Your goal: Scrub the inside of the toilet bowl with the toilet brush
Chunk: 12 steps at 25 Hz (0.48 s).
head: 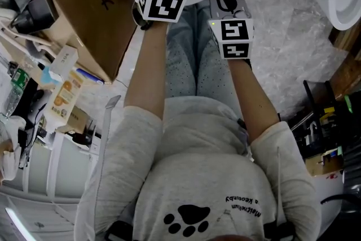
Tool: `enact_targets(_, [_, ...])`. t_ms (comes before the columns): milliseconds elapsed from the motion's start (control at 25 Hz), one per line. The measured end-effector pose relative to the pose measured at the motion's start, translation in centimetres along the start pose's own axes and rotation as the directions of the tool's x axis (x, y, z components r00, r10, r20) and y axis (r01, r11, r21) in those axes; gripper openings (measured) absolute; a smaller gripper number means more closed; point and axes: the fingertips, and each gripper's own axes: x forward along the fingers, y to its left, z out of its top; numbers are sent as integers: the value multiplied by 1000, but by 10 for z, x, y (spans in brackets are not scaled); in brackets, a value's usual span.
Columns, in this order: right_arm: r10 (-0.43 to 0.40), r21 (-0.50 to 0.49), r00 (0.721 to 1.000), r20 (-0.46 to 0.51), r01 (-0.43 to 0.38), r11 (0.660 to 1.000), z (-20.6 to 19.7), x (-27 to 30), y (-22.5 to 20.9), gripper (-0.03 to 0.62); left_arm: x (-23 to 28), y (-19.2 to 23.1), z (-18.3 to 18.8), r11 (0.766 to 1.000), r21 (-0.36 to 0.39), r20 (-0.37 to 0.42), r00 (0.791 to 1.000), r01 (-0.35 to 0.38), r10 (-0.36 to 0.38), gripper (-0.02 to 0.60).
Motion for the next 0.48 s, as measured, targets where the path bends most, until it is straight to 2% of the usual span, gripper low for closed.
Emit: enact_targets(480, [9, -27, 1000, -12, -9, 1000, -8, -2, 19, -2, -11, -23, -35, 994, 102, -51, 998, 40, -35, 154])
